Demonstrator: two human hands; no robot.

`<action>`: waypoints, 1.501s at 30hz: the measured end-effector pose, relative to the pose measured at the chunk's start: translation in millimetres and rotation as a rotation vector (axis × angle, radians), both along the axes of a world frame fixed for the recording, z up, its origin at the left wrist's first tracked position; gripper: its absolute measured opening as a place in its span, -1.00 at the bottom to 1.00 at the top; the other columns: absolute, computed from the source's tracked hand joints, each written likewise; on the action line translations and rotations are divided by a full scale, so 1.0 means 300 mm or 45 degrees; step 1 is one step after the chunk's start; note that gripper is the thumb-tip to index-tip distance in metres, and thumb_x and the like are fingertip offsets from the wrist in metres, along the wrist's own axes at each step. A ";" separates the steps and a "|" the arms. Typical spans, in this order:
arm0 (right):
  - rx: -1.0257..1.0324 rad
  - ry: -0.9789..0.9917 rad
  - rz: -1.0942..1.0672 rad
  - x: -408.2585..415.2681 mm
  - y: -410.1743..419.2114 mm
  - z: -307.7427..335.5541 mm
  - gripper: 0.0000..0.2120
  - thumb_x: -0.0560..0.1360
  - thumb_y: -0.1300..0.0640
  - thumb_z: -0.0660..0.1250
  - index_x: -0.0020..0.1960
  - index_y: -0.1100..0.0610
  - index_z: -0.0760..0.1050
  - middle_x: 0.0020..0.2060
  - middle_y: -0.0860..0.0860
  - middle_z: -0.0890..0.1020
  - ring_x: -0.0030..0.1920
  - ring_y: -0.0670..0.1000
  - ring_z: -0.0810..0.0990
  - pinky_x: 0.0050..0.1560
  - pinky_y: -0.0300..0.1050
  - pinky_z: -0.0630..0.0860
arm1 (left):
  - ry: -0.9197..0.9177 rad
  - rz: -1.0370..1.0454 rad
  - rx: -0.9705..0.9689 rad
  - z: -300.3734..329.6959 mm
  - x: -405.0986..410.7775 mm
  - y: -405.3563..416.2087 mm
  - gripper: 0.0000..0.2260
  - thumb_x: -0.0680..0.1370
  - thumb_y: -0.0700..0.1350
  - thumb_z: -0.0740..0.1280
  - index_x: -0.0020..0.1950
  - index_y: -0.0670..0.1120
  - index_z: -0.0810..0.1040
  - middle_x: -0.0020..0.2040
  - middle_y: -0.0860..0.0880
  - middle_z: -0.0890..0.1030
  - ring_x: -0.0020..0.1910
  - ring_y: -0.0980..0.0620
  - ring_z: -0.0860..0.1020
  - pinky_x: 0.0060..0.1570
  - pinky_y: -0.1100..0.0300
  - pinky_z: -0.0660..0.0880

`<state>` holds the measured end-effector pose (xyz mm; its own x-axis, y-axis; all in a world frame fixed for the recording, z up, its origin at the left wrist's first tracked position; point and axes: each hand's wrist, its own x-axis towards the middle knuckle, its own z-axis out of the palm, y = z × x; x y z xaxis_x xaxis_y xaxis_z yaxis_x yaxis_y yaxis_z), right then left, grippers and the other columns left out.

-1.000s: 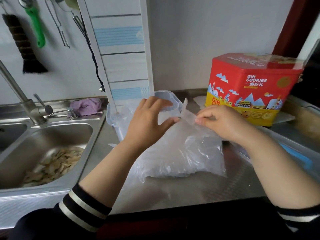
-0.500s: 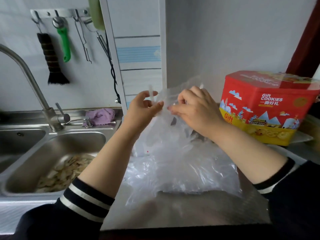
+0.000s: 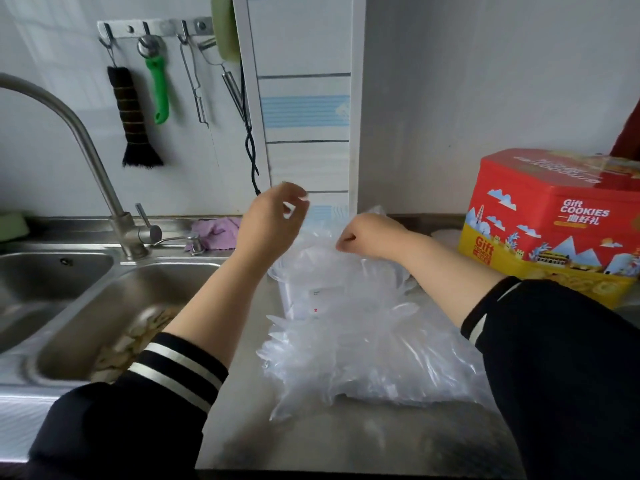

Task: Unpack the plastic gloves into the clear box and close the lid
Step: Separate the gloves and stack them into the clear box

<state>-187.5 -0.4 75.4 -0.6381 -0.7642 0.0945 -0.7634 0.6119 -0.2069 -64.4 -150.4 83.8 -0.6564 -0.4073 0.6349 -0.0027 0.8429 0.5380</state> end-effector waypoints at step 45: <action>-0.764 -0.098 -0.192 0.255 0.569 -0.128 -0.92 0.47 0.10 0.43 -0.14 0.10 0.64 -0.12 -0.07 0.61 -0.09 -0.11 0.55 0.01 -0.09 0.49 | -0.518 -0.625 -0.029 -0.196 0.117 0.356 -0.91 0.53 -0.04 0.38 0.01 0.01 0.62 -0.07 0.22 0.58 -0.13 0.20 0.55 -0.08 0.32 0.49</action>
<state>-110.9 170.3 37.1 -0.7570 -0.4928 0.4291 -0.6468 0.4718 -0.5991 -29.4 -43.6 24.9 -0.9536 0.0133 0.3008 0.1870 0.8092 0.5570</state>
